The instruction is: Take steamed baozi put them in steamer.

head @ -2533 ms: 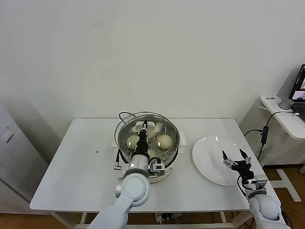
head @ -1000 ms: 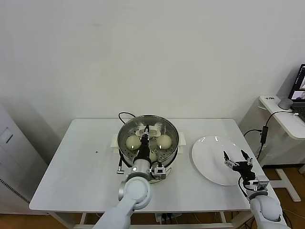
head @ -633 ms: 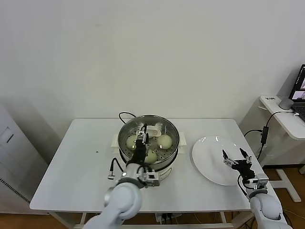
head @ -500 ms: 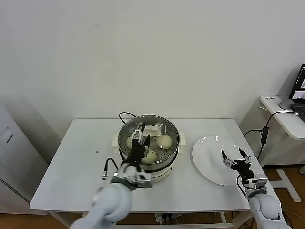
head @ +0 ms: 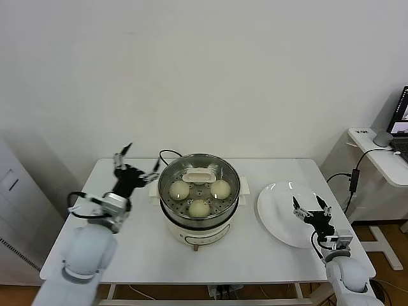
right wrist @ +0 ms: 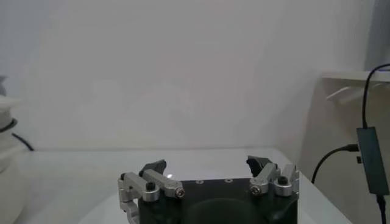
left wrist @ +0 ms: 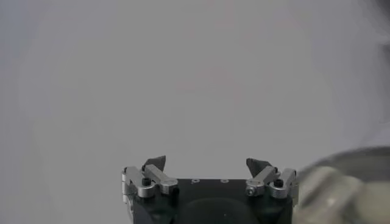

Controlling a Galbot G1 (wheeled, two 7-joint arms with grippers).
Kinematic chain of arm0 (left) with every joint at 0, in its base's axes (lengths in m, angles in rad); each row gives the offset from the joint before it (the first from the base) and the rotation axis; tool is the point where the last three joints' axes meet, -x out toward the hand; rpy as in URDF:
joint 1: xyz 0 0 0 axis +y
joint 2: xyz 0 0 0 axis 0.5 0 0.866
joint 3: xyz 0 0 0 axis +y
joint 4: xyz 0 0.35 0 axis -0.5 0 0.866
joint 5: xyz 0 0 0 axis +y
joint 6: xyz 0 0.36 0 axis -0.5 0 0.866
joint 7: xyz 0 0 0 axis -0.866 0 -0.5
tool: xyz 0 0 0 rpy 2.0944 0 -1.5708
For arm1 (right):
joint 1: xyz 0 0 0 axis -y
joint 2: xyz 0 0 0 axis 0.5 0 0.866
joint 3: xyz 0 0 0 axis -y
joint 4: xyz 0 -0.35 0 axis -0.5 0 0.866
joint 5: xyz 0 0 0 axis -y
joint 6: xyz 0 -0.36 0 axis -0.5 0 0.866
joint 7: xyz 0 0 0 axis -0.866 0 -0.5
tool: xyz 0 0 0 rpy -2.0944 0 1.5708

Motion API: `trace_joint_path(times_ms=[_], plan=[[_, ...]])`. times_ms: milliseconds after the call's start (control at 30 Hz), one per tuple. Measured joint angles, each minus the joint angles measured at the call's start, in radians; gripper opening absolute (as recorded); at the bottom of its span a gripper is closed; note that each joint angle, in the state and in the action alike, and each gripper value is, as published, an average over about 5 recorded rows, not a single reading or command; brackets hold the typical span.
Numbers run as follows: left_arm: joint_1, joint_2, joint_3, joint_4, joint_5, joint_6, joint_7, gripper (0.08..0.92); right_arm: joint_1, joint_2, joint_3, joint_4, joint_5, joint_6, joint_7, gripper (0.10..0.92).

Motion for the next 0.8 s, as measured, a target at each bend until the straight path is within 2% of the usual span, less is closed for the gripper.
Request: trace_joint_path(times_ms=[200,433,800], plan=[[0.024,0.045,-0.082,0.145,-0.218,-0.036,-0.033,0.823,-0.022,-0.004,0.016,0.036,0.005,-0.023,0.01,0.823],[0.035,0.081,-0.11,0.29,-0.365,-0.052,-0.047,0.823,-0.036,-0.002,0.017,0.068,0.017,-0.061,0.025,0.823],[0.066,0.092,-0.138,0.383,-0.489,-0.051,-0.059,0.823,-0.052,0.005,0.022,0.087,0.025,-0.087,0.036,0.823]])
